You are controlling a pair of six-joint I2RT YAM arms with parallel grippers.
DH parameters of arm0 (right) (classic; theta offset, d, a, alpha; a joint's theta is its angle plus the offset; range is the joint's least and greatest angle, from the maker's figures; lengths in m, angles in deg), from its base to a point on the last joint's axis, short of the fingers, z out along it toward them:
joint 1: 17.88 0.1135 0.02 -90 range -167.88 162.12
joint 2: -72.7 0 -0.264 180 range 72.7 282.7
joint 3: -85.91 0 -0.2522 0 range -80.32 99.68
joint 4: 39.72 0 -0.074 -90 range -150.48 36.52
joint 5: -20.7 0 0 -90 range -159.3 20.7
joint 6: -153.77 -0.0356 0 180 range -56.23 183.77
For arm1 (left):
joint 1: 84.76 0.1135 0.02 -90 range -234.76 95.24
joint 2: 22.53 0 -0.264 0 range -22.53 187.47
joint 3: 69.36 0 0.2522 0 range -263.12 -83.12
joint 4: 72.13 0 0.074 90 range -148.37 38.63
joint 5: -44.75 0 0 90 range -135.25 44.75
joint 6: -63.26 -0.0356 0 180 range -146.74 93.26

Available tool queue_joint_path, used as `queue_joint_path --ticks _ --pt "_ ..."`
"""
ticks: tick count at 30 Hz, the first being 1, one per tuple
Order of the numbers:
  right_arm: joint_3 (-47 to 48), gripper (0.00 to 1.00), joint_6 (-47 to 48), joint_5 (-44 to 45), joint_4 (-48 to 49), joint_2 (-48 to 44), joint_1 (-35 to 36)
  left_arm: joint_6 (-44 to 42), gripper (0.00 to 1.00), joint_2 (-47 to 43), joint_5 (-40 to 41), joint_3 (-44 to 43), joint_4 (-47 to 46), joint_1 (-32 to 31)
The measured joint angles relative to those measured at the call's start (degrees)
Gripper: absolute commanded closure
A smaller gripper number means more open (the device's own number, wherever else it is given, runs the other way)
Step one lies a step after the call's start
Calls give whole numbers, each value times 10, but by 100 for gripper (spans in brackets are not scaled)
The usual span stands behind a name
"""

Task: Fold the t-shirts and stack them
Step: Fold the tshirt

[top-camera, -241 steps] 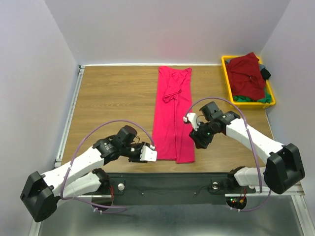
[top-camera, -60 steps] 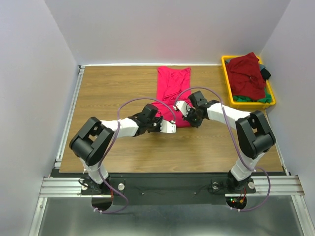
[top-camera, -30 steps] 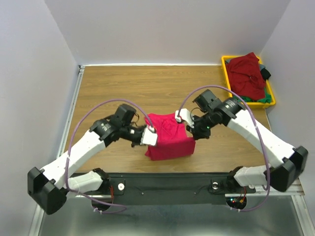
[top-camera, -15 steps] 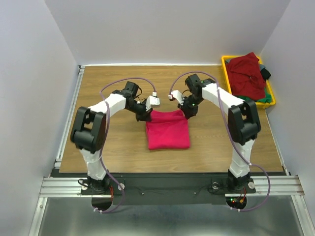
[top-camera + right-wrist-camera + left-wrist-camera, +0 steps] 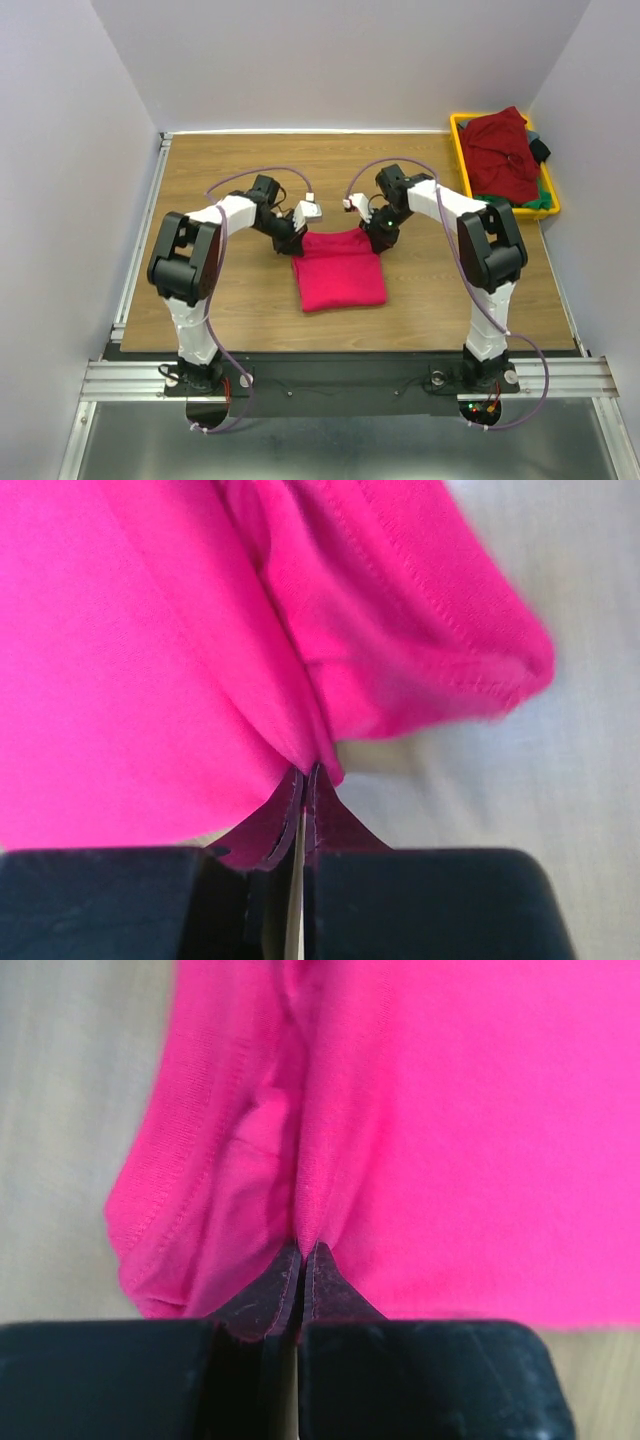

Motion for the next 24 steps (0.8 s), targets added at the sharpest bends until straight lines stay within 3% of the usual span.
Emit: queue_joint_path --ticks 3,5,6,8,9,13,15,17,20,24 --pt "-68 91 -17 -21 11 -47 6 -17 86 -63 -8 68 15 -6" --pt "-102 76 -30 -37 -4 -78 14 -31 81 -107 -14 104 31 -12" --pt "-110 62 -36 -42 -12 -93 19 -39 75 -134 -17 120 44 -19" --pt "-110 51 -50 -46 -33 -123 23 -49 69 -169 -16 138 59 -21" --pt "-106 48 -57 -45 -38 -137 23 -53 58 -185 -13 144 65 -19" --pt "-68 48 -77 -38 -54 -163 14 -62 51 -230 3 149 73 -14" --pt "-31 53 -85 -38 -53 -158 5 -60 43 -248 5 149 69 -13" --pt "7 54 -91 -50 -51 -141 0 -59 43 -267 3 148 57 -14" --pt "62 54 -106 -84 -50 -81 -6 -50 43 -276 7 145 33 -29" --pt "129 55 -136 -132 -31 16 -6 -36 43 -264 29 134 -17 -99"
